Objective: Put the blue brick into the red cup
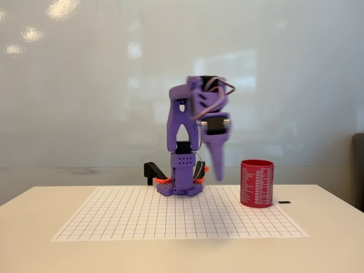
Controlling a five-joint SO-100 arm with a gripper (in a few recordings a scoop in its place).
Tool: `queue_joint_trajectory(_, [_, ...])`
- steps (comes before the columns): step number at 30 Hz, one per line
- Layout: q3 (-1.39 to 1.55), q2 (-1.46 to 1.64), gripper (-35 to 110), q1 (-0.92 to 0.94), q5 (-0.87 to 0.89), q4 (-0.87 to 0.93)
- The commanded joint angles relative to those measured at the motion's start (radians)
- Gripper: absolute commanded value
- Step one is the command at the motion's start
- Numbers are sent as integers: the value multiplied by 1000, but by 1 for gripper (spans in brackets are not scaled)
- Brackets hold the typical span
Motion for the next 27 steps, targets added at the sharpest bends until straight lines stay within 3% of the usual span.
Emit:
queue_joint_trajectory(1, [-55,95,-1,210,14,-49])
queue_joint_trajectory(5, [-5,221,-1,339,6,-51])
queue_joint_trajectory(13, [479,867,-1,380,23,-118])
queue_joint_trajectory(19, [784,1287,-1,268,57,-176])
queue_joint_trajectory(27, [1094,1536,-1,61,2,-255])
